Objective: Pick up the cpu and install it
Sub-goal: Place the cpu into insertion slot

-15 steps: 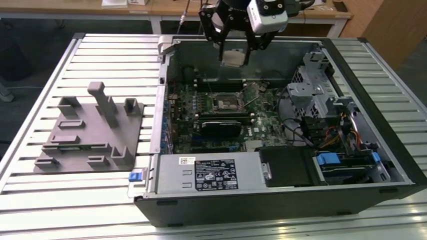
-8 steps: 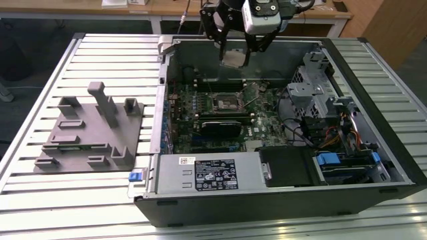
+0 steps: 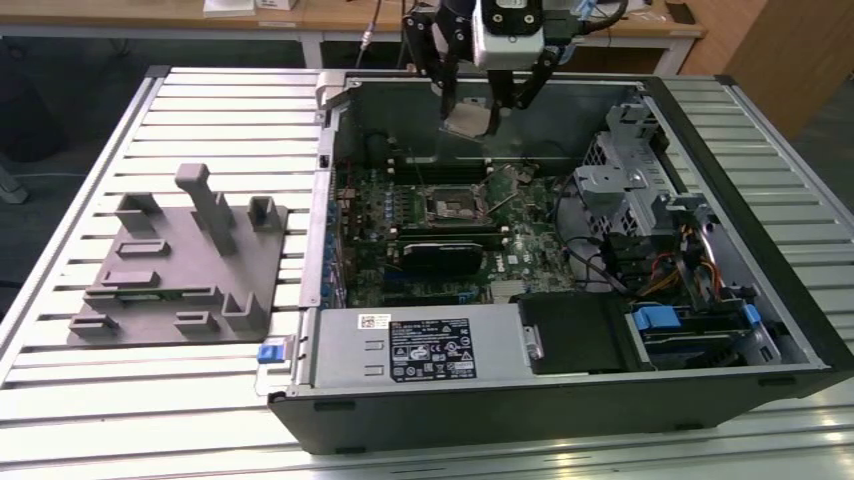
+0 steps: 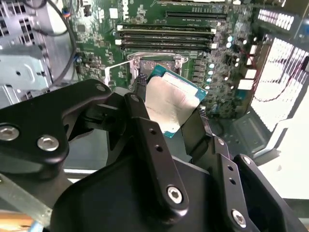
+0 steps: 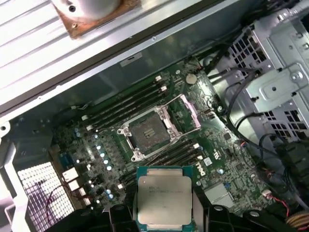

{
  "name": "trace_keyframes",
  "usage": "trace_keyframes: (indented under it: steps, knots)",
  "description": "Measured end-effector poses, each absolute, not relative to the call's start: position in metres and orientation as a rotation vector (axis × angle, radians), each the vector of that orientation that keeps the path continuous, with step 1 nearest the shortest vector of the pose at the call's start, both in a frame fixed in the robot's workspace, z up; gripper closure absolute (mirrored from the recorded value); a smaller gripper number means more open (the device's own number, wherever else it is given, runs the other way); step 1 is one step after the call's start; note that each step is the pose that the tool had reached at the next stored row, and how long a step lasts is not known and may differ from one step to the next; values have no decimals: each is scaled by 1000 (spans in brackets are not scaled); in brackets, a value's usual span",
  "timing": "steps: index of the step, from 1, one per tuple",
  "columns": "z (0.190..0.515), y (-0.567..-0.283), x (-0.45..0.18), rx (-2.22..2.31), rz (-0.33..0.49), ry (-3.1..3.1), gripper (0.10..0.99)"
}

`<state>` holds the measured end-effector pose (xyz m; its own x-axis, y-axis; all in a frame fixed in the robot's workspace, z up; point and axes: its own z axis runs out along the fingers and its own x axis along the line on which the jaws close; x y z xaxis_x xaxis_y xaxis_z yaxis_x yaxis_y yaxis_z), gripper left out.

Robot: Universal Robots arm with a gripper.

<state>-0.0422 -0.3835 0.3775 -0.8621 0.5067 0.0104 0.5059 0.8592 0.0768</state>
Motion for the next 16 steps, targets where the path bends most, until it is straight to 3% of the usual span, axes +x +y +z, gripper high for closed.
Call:
trace_keyframes:
  steps: [16]
  knots:
    - [373, -383, -42, 1241, 117, 2861, 545]
